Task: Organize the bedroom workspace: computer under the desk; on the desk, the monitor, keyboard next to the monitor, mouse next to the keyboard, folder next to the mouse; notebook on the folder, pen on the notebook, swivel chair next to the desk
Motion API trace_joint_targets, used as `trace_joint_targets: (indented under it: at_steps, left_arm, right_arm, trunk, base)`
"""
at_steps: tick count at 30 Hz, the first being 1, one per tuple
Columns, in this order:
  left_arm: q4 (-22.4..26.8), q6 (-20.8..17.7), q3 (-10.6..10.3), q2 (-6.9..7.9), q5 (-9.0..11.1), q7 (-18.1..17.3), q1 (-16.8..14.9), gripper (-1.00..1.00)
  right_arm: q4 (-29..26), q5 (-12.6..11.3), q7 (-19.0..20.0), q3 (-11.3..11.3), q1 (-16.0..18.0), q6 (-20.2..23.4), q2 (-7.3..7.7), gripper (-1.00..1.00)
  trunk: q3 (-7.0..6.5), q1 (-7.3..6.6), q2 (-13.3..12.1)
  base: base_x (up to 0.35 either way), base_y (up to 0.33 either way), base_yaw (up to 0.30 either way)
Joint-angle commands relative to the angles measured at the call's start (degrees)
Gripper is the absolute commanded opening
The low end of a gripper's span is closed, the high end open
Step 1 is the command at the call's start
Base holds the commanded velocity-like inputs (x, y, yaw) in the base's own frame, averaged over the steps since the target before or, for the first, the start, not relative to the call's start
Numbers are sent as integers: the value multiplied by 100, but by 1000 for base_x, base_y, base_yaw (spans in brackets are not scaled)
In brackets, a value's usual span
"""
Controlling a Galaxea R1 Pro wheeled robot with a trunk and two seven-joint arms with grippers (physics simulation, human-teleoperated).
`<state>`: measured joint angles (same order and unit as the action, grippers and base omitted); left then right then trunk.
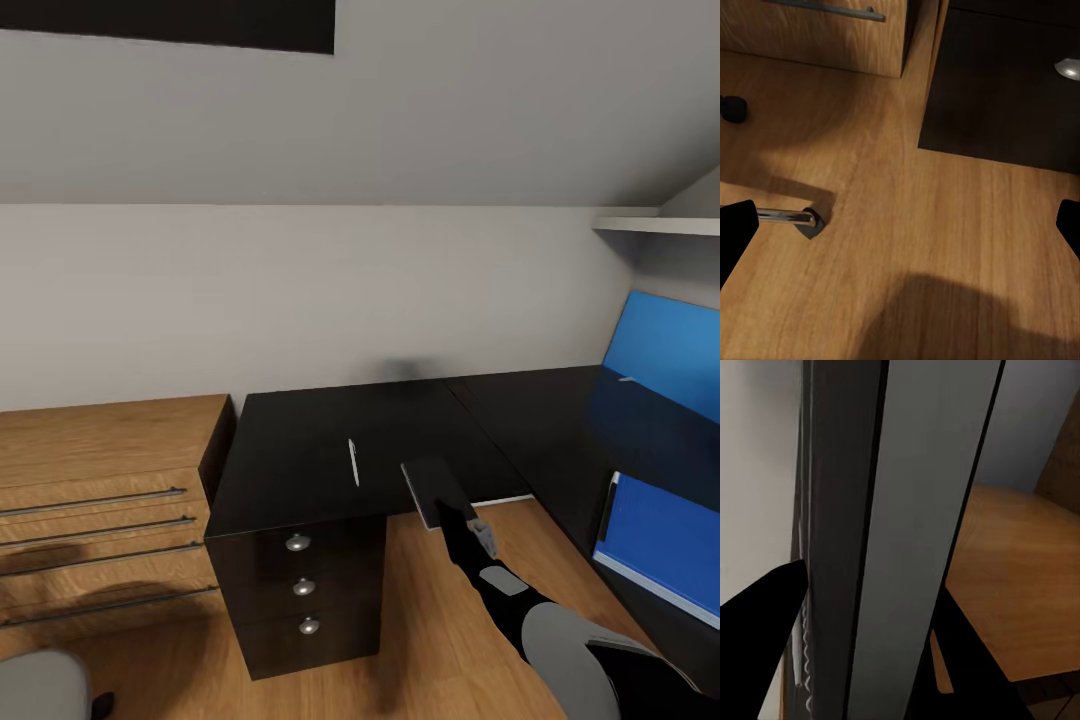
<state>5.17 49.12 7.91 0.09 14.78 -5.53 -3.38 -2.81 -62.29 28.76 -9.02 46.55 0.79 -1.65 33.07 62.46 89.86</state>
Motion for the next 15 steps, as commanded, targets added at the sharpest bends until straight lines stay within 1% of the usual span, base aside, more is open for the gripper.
trace_joint_targets:
  at_steps: [1, 15]
  left_arm:
    - [-4, 10, 44, -1, 16, -58, -3, 100]
    - [-6, 14, 44, -1, 16, -61, -3, 100]
  right_arm:
    - [9, 10, 16, -21, 3, 9, -1, -100]
    - [9, 15, 15, -21, 3, 1, -2, -100]
  trunk:
    - [6, 0, 3]
    - [6, 0, 3]
  base:
    - [0, 0, 0]
    - [0, 0, 0]
